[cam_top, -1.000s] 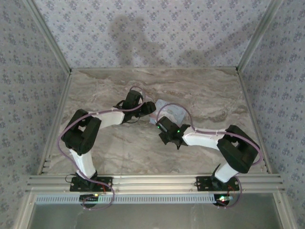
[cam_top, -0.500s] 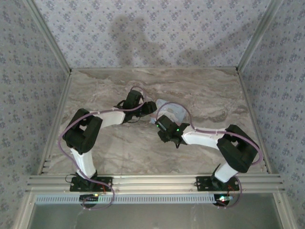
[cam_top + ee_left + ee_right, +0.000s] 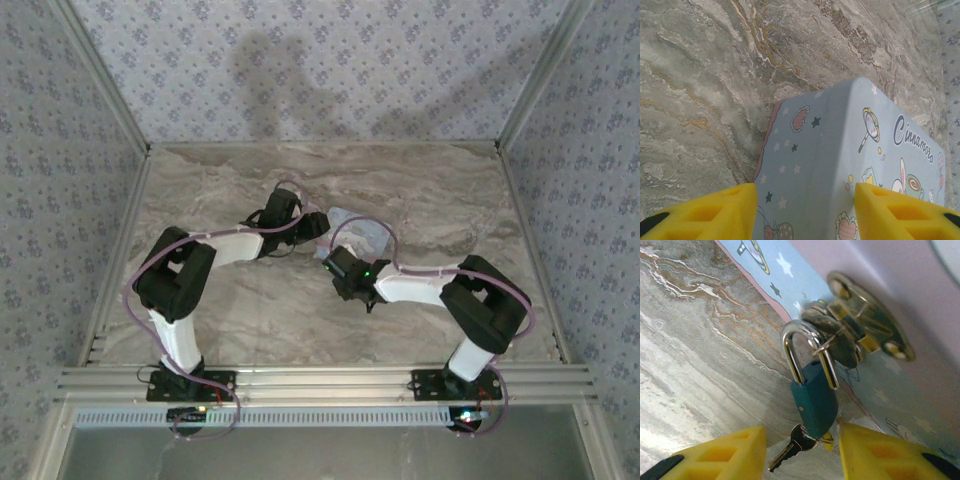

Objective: Unlock a padlock with a key

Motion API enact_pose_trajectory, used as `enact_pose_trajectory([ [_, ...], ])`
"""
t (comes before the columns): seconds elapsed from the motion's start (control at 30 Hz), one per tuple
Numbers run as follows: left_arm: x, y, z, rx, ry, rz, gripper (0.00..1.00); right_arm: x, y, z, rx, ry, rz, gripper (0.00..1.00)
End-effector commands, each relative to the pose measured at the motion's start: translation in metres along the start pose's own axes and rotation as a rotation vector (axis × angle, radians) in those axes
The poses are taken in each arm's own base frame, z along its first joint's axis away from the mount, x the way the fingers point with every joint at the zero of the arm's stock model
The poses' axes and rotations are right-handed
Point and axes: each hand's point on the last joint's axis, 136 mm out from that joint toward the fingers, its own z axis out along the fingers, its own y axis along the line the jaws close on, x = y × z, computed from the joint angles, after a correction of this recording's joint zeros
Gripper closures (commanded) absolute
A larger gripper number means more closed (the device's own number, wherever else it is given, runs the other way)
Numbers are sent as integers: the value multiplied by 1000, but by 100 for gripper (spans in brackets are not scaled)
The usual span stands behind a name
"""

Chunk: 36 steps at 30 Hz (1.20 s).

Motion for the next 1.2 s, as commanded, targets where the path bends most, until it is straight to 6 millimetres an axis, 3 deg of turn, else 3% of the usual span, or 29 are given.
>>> enact_pose_trajectory([
  [0.0, 0, -5, 2, 5, 13, 0, 46, 5, -13, 14, 67, 31, 25, 59],
  [0.27, 1, -4, 4, 5, 19, -7, 46, 10, -21, 23, 100, 57, 20, 100],
  [0.5, 1, -3, 4, 0, 21, 1, 46, 4, -22, 11, 93, 10, -42, 100],
  [0.67, 3, -2, 10, -2, 39, 8, 46, -11, -21, -4, 113, -58, -179, 100],
  [1.17, 13, -6, 16, 30, 65, -15, 47, -57, 3, -13, 97, -198, -412, 100],
])
